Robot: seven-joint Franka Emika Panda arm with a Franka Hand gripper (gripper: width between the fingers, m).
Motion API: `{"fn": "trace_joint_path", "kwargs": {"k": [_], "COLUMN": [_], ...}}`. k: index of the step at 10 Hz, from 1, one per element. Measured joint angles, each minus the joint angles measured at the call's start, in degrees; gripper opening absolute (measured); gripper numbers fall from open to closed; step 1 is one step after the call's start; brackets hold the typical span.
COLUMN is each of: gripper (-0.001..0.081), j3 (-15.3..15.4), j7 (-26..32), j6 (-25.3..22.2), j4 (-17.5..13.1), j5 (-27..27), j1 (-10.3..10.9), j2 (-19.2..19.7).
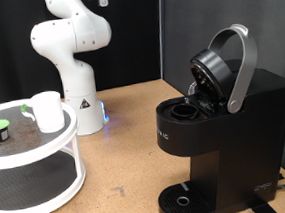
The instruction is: Make a cup of coffee with the keurig machine
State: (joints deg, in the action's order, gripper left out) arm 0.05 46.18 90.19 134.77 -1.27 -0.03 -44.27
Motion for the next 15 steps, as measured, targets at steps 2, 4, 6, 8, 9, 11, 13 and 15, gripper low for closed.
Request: {"fn": "trace_joint_path", "kwargs": {"k": [2,4,6,8,9,11,13,15], "gripper": [0.0803,0.0803,0.0803,0.0803,0.0803,0.0803,0.0803,0.0803], "j3": [0.0,-0.2,-3.0,-6.6,-8.3,-9.0,-10.7,-14.4], "j7": [-0.3,0.1,3.9,8.8,9.6,10.1,11.0,14.5], "j6": [-4.2,-0.8,1.1,-0.5,-1.1,-1.3,-0.7,-0.7], "j4": [-2.5,-1.5,-0.2,0.1,0.1,0.1,0.7,1.0], "j5": [-0.4,-0.4,0.7,3.0,3.5,3.5,4.2,6.3], "j1": [0.0,0.0,-0.3,-0.7,-1.3,-1.7,-2.3,-3.5], "j2": [3.1,2.3,-0.1,-1.9,-2.4,-2.8,-3.2,-3.5]}}
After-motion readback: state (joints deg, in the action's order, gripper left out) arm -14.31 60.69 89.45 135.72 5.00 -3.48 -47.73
